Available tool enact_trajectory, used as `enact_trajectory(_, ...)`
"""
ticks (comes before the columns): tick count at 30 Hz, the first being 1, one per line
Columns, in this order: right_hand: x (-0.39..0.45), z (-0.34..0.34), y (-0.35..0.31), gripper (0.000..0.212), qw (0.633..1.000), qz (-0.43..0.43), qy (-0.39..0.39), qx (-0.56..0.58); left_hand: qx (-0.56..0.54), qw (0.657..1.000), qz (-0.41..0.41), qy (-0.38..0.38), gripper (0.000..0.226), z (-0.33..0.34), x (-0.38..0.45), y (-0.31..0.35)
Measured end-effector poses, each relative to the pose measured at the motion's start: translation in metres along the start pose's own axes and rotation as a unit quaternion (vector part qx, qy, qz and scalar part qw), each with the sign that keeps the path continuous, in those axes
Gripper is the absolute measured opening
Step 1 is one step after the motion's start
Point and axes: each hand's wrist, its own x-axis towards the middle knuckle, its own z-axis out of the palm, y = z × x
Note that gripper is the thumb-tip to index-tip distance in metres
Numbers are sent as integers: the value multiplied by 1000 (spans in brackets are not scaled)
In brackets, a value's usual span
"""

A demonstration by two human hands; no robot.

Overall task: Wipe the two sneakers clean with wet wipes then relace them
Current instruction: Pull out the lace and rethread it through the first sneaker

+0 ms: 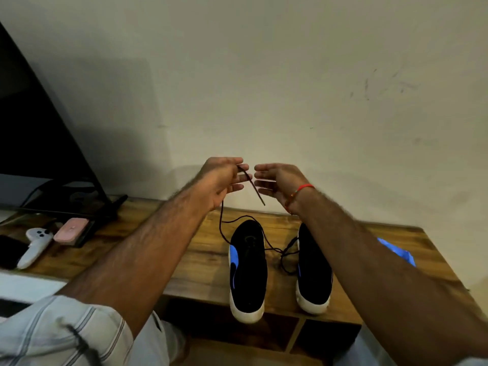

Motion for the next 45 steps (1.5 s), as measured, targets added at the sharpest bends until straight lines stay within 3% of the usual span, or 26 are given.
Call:
enact_trajectory(3,22,-12,35,25,985,0,49,-166,14,999,18,31,27,-12,11,-36)
enact_trajectory(8,57,-33,105,22,904,50,50,-422,-3,999,-4,50,18,-29,25,-88)
enact_trajectory(11,63,-41,141,34,883,92,42,-459,50,997,3,61,17,-33,30,-108)
enact_trajectory(19,117,-15,175,55,836,-31,19,-548,101,985,52,131,17,-37,47,-144)
enact_trajectory(23,143,-7,179,44,806,18,-12,-591,60,990,47,122,16,-40,58,-153)
enact_trajectory(26,149,-8,181,25,838,26,-2,-545,48,992,46,103,16,-35,62,-153)
enact_trajectory(30,146,-7,169,16,904,-15,81,-419,47,996,34,73,14,-26,63,-139)
enact_trajectory(34,125,1,125,14,989,20,85,-124,58,995,60,59,18,-14,58,-110)
enact_trajectory(38,95,1,70,17,998,3,16,56,80,987,121,73,21,-3,53,-68)
enact_trajectory(45,43,2,-7,28,986,-60,-26,151,93,974,179,106,19,10,35,-3)
